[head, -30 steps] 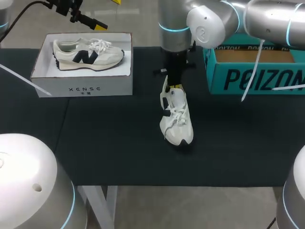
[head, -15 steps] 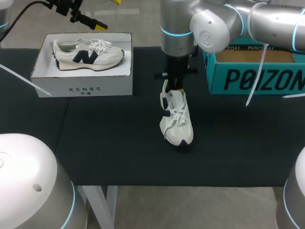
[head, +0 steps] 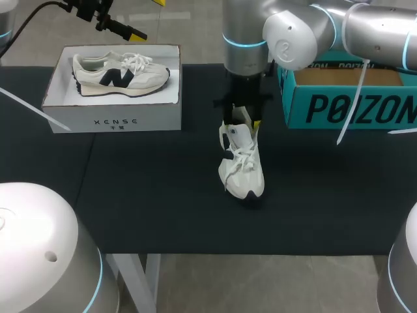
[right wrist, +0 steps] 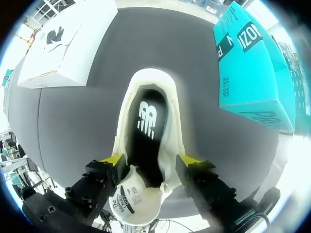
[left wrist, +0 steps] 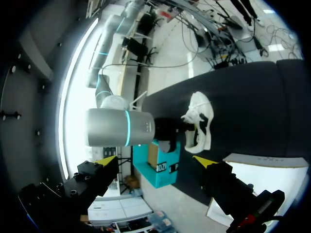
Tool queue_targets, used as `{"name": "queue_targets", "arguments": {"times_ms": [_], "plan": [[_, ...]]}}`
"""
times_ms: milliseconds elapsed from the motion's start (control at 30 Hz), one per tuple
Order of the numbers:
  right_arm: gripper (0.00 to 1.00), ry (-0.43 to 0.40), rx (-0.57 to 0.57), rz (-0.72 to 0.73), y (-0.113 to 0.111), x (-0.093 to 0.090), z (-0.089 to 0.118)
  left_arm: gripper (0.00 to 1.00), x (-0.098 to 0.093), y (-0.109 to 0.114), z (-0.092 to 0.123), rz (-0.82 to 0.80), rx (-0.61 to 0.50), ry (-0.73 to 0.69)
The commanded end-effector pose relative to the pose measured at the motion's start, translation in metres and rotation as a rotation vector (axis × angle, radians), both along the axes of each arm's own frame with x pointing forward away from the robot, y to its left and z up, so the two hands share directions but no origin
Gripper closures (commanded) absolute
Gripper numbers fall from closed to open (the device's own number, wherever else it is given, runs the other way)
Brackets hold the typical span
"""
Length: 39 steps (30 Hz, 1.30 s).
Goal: Take the shoe out of the shoebox, open the shoe tongue, remove and reinsert the insole, then place the shoe into the shoebox
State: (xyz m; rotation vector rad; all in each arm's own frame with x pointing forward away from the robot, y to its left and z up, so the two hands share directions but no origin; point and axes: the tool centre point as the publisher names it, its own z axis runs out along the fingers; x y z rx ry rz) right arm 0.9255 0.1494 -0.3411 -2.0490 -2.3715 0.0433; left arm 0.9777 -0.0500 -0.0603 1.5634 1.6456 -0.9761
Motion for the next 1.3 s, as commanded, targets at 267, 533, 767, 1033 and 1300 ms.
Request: {"name": "queue_targets", "arguments": {"times_ms": [267,533,767,1033,1300], "plan": [[0.0,-0.013,-0.002,0.002,-0.003,-0.005,0.01,0.0,0.0,0.0,0.001,-0.001,0.005,0.0],[0.0,-0.017,-0.003,0.005,0.002,-0.01,0.011,0.0,0.0,0.0,0.001,-0.001,0.005,0.0],[0.0,-0.016,-0.009,0.02,0.0,-0.008,0.014,0.0,0.0,0.0,0.001,-0.001,0.005,0.0],[0.0,-0.022,-0.007,0.024,-0.001,-0.003,0.016,0.0,0.0,0.0,0.001,-0.001,0.005,0.0],[0.0,-0.04,-0.012,-0.038,0.004,-0.019,0.03,0.0,0.0,0.0,0.001,-0.001,0.005,0.0]]}}
